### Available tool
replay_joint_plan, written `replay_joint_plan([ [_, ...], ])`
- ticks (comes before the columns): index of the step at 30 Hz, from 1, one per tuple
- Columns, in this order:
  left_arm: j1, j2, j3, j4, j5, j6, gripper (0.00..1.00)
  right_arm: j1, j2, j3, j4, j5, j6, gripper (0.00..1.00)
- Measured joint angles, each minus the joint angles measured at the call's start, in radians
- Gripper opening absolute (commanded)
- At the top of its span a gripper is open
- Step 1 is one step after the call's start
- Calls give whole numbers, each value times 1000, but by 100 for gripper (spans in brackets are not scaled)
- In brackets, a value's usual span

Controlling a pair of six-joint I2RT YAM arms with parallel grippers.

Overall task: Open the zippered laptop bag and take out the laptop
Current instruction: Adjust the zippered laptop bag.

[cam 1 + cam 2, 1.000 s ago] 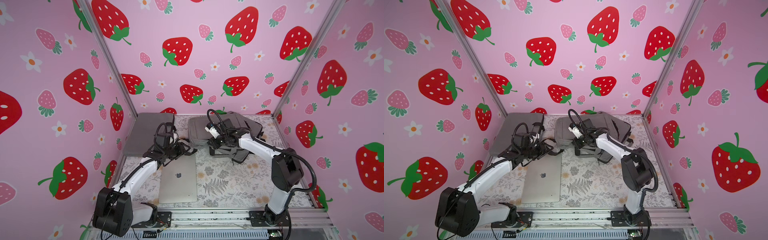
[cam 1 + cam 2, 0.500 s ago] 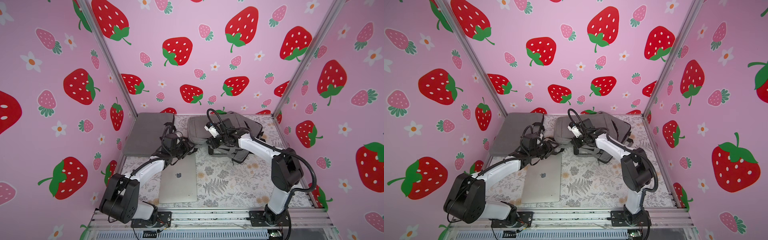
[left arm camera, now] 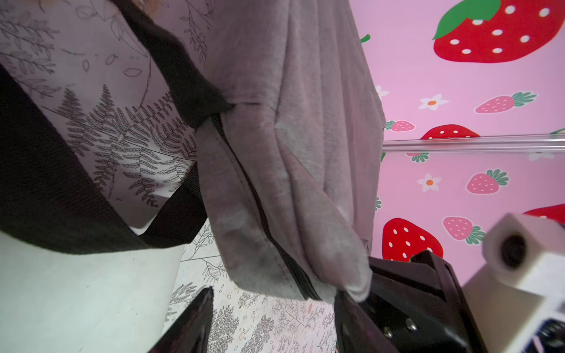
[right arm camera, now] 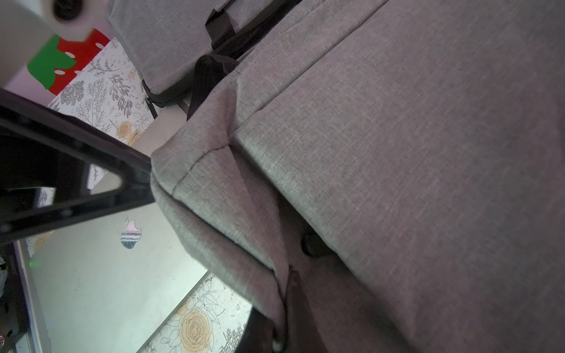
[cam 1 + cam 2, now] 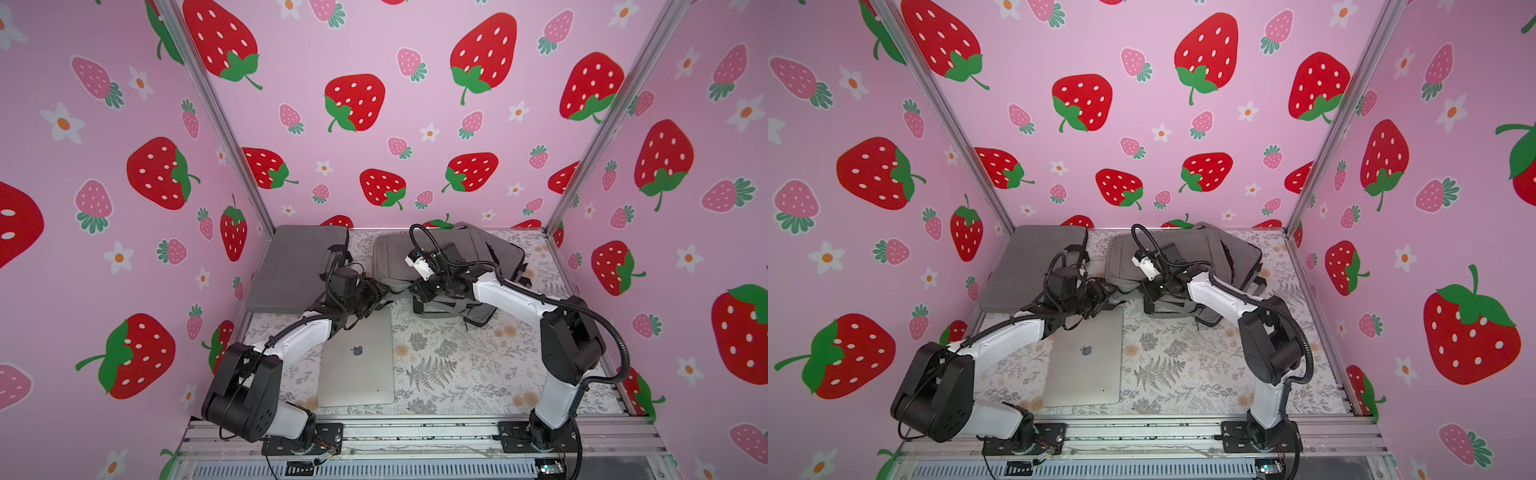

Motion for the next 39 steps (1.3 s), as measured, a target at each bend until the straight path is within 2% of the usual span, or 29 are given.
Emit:
replay_joint_plan([
  [5,-2,-76,11,-14,-25,18,65,5,0,-7,1,-1,6,0],
  [14,-2,152,91,23,23,3,63,24,0,-13,7,-1,22,0],
  [19,-1,205,127,30,46,-4,46,29,0,-27,13,4,23,0],
  [21,-1,210,134,22,48,-2,31,30,0,-38,26,5,23,0],
  [25,3,210,139,-6,69,8,0,34,-20,-86,64,13,26,26],
  [31,12,234,181,-79,90,66,0,45,-167,-196,75,47,42,51],
  [34,19,242,224,-136,93,104,0,28,-294,-280,69,104,68,76],
  [36,25,243,250,-172,98,133,0,-17,-388,-345,58,147,93,84],
  [39,31,249,289,-219,102,174,0,-140,-505,-428,30,188,142,89],
])
